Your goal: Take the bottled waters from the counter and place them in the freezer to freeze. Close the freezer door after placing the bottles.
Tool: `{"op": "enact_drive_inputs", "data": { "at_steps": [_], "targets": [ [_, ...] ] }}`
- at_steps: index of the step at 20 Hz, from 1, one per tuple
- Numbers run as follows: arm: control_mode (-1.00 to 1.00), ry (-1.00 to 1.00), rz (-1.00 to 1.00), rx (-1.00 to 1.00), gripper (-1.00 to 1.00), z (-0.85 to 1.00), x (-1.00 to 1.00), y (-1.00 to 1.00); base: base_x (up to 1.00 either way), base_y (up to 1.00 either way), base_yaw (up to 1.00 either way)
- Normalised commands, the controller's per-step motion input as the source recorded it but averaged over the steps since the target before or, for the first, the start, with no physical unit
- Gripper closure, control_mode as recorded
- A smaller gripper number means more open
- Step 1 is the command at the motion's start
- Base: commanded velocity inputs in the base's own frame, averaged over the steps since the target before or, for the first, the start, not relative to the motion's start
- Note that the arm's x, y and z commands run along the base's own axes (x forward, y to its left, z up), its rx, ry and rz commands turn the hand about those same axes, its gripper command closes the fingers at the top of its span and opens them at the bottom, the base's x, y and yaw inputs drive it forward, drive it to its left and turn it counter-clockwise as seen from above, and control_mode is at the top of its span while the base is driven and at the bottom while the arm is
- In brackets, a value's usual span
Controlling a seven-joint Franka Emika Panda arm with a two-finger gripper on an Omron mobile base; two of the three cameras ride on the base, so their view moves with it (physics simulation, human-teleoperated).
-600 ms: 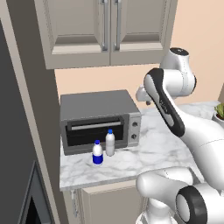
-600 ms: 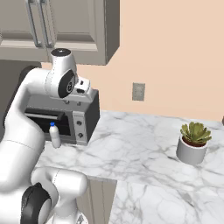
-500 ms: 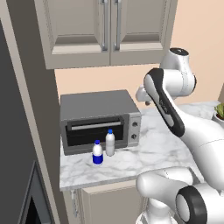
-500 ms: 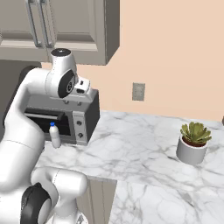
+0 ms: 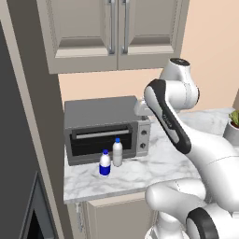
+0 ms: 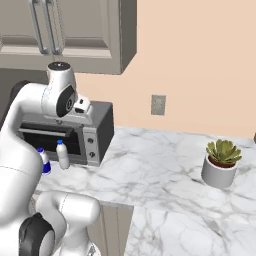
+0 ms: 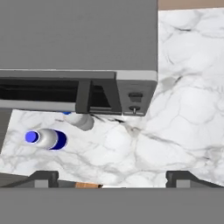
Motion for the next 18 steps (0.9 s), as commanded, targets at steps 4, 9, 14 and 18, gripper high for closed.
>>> {"op": "enact_drive_inputs", "data": {
  "at_steps": [4,9,14,18],
  "targets": [
    [-1.00,-0.13,-0.03,0.03,-1.00,-0.37,-0.06,0.78,0.00,0.00,0.00],
    [-1.00,-0.05,-0.01,0.00,-1.00,-0.49,-0.20,0.66,0.00,0.00,0.00],
    [-1.00,0.01,0.00,0.00,-1.00,-0.56,-0.08,0.45,0.00,0.00,0.00],
    [-1.00,0.01,0.00,0.00,-1.00,-0.60,-0.03,0.46,0.00,0.00,0.00]
  ]
}}
